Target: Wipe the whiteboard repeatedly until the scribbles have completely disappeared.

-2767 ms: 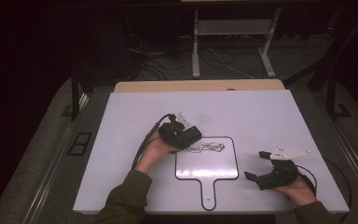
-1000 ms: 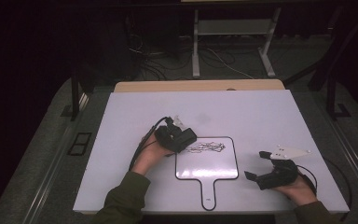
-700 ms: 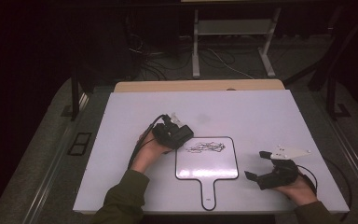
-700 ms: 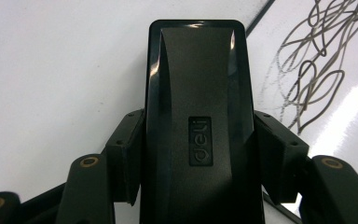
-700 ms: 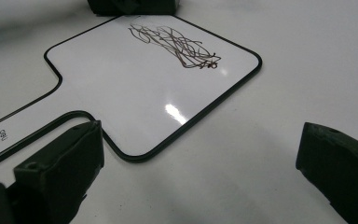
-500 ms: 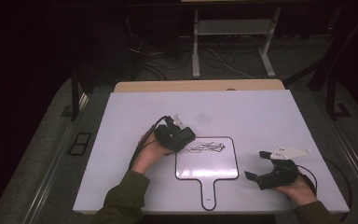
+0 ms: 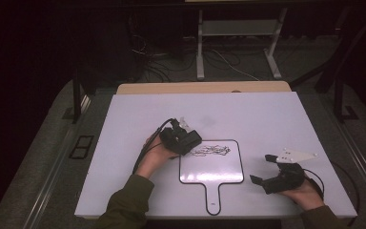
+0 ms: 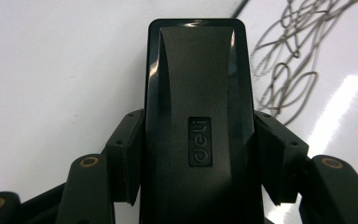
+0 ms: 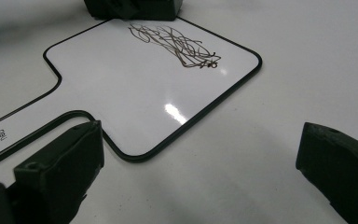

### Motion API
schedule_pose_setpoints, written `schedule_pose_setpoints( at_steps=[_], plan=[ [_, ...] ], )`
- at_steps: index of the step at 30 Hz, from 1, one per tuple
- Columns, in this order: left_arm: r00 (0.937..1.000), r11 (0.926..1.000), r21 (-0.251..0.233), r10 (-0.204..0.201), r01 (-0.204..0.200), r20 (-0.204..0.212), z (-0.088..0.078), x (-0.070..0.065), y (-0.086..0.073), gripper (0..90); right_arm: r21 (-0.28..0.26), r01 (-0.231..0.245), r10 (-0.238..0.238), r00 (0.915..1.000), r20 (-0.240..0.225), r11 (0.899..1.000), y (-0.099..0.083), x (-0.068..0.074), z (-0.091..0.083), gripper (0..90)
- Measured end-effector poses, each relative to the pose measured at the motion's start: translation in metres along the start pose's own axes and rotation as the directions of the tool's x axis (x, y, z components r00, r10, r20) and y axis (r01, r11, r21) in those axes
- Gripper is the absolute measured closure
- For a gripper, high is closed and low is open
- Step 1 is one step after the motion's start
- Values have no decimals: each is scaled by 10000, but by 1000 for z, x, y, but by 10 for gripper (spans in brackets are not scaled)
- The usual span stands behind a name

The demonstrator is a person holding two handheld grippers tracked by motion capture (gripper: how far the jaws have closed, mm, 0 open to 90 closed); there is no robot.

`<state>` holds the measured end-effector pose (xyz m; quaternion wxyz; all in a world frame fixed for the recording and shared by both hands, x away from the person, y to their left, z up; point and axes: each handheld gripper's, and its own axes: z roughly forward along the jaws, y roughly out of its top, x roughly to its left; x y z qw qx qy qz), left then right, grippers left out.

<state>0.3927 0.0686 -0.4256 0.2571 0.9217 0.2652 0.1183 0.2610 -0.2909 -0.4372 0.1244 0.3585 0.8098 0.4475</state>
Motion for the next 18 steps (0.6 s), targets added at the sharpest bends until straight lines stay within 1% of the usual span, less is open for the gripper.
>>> schedule_pose_setpoints(
  at_steps=[1, 2, 4, 5, 7, 8, 9, 11, 12, 14, 18],
  plan=[
    [10000, 10000, -66, -43, 42, -81, 0, 2, -1, 393, -15, 7, -7, 10000, 11, 10000, 0, 0, 0, 0],
    [9999, 10000, -4, -6, 6, -168, 0, 4, -1, 393, -31, 34, -34, 10000, 14, 10000, 0, 0, 0, 0],
    [9998, 10000, 83, 18, -16, -173, -2, 6, -2, 393, -26, -7, 7, 10000, 5, 10000, 0, 0, -1, 0],
    [9999, 9999, 102, -56, 57, -123, -2, 5, -2, 393, -47, -15, 15, 10000, -10, 10000, 0, 0, -1, 0],
    [10000, 9999, 132, -7, 7, 40, -2, 2, -3, 393, -54, -9, 9, 10000, -17, 10000, 0, -1, -1, 0],
    [9997, 9997, 193, 126, -129, 194, -3, 1, -2, 392, -49, -6, 6, 10000, -17, 10000, 0, -1, -1, 0],
    [9995, 9998, 175, 64, -69, 301, -3, -2, -2, 393, -40, 4, -4, 10000, -14, 10000, 0, -1, 0, 0],
    [9980, 9995, 181, 253, -264, 571, -3, -6, -1, 392, -45, 32, -32, 10000, -2, 10000, 0, -1, 0, 0],
    [9978, 9991, 201, 369, -381, 552, -3, -8, -1, 393, -42, 28, -28, 10000, 4, 10000, 0, -1, 0, 0],
    [9984, 9988, 200, 436, -444, 357, -2, -8, 1, 393, -52, 18, -18, 10000, 9, 10000, 0, 0, -1, 0],
    [9990, 9995, 164, 279, -274, -343, 1, 2, 4, 393, -39, 4, -4, 10000, 22, 10000, 0, 0, -1, 0]
  ],
)
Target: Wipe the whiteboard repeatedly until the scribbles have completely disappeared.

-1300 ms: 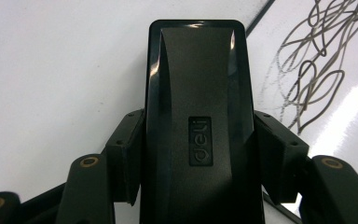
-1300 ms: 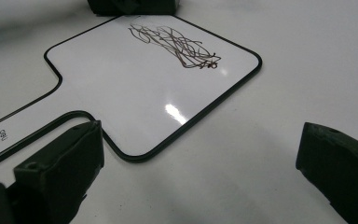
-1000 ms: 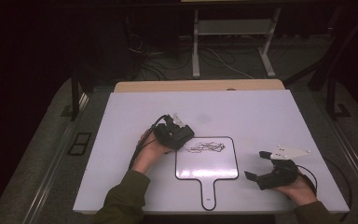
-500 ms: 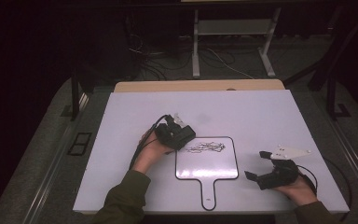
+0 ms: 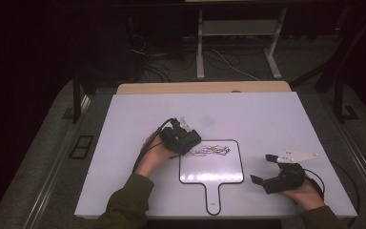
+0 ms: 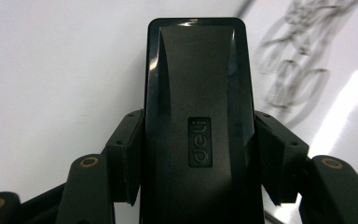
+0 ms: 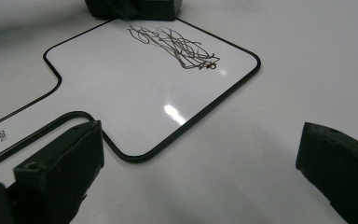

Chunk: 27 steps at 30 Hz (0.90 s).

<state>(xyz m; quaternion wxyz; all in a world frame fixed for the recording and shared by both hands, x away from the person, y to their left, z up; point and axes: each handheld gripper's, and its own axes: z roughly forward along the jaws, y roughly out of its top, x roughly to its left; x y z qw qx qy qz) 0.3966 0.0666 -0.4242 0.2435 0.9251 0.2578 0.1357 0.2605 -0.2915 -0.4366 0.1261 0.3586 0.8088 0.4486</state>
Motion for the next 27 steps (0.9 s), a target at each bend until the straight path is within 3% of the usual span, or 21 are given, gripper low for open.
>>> schedule_pose_setpoints(
  at_steps=[3, 5, 12, 14, 18, 22, 25, 27],
  plan=[
    [9998, 9999, -18, -157, 156, -79, 2, 5, 0, 393, 1, -1, 1, 10000, -6, 10000, 0, 0, 0, 0],
    [9999, 10000, 14, -47, 47, -113, 1, 4, 1, 393, 0, -3, 3, 10000, -6, 10000, 0, -1, 0, 0],
    [9978, 9993, 154, 335, -345, 572, -1, -11, 4, 392, -3, 28, -28, 10000, 17, 10000, 0, 0, 1, 0],
    [9977, 9991, 175, 367, -378, 568, 0, -12, 4, 392, -9, -2, 2, 10000, 13, 10000, 0, 0, 0, 0],
    [9998, 9998, 79, 204, -205, 50, 1, -2, 3, 393, -4, -35, 35, 10000, 46, 10000, 0, 0, 0, 0],
    [9999, 9998, 96, 146, -146, 31, 2, -1, 4, 392, 3, -11, 11, 10000, 46, 10000, 0, -1, 1, 0],
    [9992, 9995, 145, 263, -267, 301, 2, -7, 6, 392, 2, 22, -22, 10000, 41, 10000, 0, -1, 1, 0],
    [9967, 9993, 106, 357, -366, 727, 3, -13, 8, 392, -3, 44, -44, 10000, 56, 10000, 0, 0, 1, 0]
  ],
)
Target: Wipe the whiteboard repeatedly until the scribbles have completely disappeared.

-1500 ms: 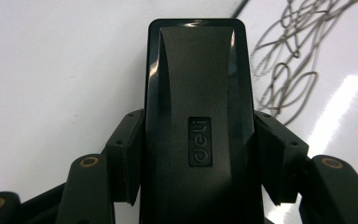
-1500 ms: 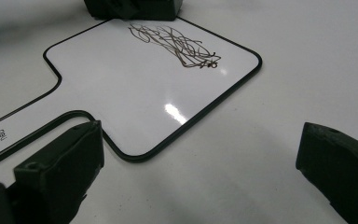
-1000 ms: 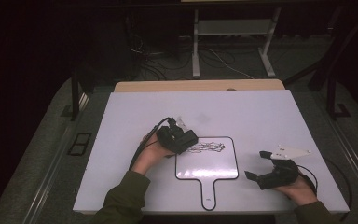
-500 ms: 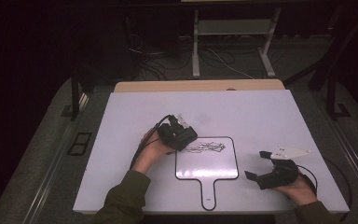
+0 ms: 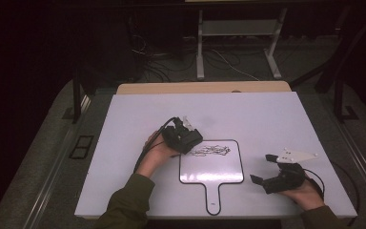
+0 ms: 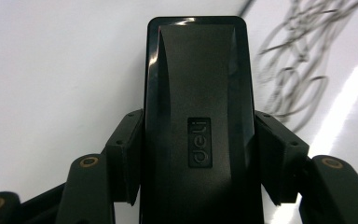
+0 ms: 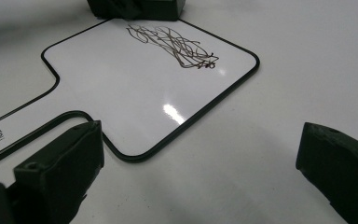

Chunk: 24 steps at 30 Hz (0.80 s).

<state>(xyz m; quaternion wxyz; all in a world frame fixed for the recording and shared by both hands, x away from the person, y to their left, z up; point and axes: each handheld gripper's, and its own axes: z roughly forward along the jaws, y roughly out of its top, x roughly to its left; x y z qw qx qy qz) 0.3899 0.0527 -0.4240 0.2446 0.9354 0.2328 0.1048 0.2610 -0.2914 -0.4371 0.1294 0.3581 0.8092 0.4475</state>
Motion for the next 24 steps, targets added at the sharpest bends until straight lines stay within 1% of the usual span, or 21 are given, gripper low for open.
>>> schedule_pose_setpoints(
  at_steps=[1, 4, 5, 7, 10, 11, 12, 14, 15, 17, 19, 21, 22, 24],
  plan=[
    [9999, 9999, -107, 70, -69, 135, 1, -4, 2, 392, 2, -22, 22, 10000, -8, 10000, 0, 0, 0, 0],
    [9987, 9993, -108, 363, -359, 358, 4, -13, 8, 392, -5, -2, 2, 10000, 4, 10000, 0, 0, 0, 0],
    [9984, 9990, -142, 434, -429, 352, 5, -14, 9, 392, 1, -8, 8, 10000, 5, 10000, 0, 0, 0, 0],
    [9992, 9994, -177, 300, -296, 248, 6, -12, 11, 392, -2, -30, 30, 10000, -8, 10000, 0, 0, 0, 0],
    [10000, 9998, -205, 26, -27, -29, 8, -5, 12, 392, -12, -83, 83, 10000, 17, 10000, 0, 0, -1, 0],
    [9999, 9998, -177, 19, -21, -128, 8, -2, 12, 392, -31, -84, 84, 10000, 26, 10000, 0, 0, -1, 0],
    [9999, 9999, -125, 40, -42, -119, 8, -1, 13, 392, -50, -71, 71, 10000, 31, 10000, 0, -1, -1, 0],
    [9999, 9999, -151, 50, -52, -129, 9, -2, 13, 392, -21, -84, 84, 10000, 8, 10000, 0, -1, -1, 0],
    [9999, 9999, -103, 118, -118, -30, 9, -4, 14, 392, -12, -76, 76, 10000, 2, 10000, 0, -1, -1, 0],
    [9995, 9997, -175, 203, -198, 246, 10, -10, 15, 392, -9, -68, 68, 10000, 3, 10000, 0, -1, -1, 0],
    [9982, 9987, -214, 461, -453, 370, 11, -18, 19, 392, -9, -49, 49, 10000, -1, 10000, 0, -1, -1, 0],
    [9969, 9977, -281, 631, -618, 479, 12, -26, 22, 392, 2, -36, 36, 10000, 6, 10000, 0, 0, -1, 0],
    [9959, 9969, -229, 767, -756, 488, 12, -27, 23, 392, 6, -33, 33, 10000, 8, 10000, 0, 0, -1, 0],
    [9964, 9974, -276, 673, -659, 525, 12, -26, 23, 392, 6, -33, 33, 10000, 9, 10000, 0, 0, -1, 0]
  ],
)
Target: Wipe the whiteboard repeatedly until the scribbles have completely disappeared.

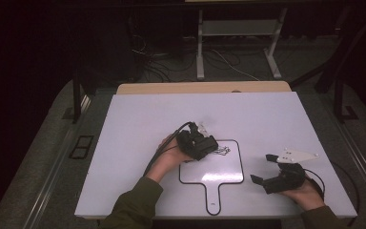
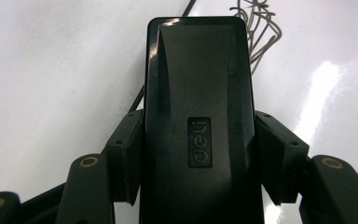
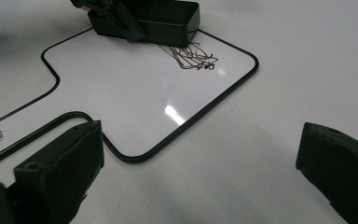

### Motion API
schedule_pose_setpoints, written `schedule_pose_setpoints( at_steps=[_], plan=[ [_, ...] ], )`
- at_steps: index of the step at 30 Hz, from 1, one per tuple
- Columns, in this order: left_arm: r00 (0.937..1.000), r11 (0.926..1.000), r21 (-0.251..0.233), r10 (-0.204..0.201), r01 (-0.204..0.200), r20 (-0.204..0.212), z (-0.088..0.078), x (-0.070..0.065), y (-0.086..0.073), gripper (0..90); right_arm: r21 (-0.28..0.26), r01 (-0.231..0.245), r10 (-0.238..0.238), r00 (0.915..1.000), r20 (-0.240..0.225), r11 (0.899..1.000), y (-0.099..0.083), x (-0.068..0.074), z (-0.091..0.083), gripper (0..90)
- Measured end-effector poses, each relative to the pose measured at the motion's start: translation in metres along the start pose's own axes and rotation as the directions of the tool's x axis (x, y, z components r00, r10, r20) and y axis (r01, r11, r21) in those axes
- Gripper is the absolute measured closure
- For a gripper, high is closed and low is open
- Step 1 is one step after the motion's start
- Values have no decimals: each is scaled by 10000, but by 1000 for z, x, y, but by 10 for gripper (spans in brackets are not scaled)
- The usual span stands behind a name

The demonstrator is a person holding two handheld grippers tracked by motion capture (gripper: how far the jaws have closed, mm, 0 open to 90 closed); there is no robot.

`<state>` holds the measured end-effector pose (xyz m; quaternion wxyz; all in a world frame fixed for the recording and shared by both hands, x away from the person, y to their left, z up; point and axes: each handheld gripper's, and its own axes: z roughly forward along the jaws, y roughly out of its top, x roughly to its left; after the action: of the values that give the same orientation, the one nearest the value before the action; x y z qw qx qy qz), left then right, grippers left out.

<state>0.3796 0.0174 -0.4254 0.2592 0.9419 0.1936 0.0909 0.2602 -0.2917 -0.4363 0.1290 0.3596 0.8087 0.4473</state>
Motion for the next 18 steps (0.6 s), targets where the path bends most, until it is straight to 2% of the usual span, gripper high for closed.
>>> schedule_pose_setpoints(
  at_steps=[6, 9, 10, 16, 18],
  plan=[
    [9977, 9986, 28, -536, 537, -417, -3, 14, -7, 392, 30, 57, -57, 10000, 25, 10000, 0, 0, 0, 0],
    [9967, 9974, -51, -719, 718, -371, -4, 18, -10, 392, 26, 80, -80, 10000, 12, 10000, 0, -1, 1, 0],
    [9973, 9978, 33, -656, 657, -320, -4, 17, -9, 392, 27, 84, -84, 10000, 16, 10000, 0, -1, 1, 0],
    [9989, 9998, -142, -149, 155, 444, 1, -1, 0, 392, 54, 65, -65, 10000, 4, 10000, 0, 0, 1, 0],
    [9990, 9999, -137, 34, -28, 452, 3, -6, 3, 392, 52, 65, -65, 10000, 12, 10000, 0, 0, 1, 0]
  ],
)
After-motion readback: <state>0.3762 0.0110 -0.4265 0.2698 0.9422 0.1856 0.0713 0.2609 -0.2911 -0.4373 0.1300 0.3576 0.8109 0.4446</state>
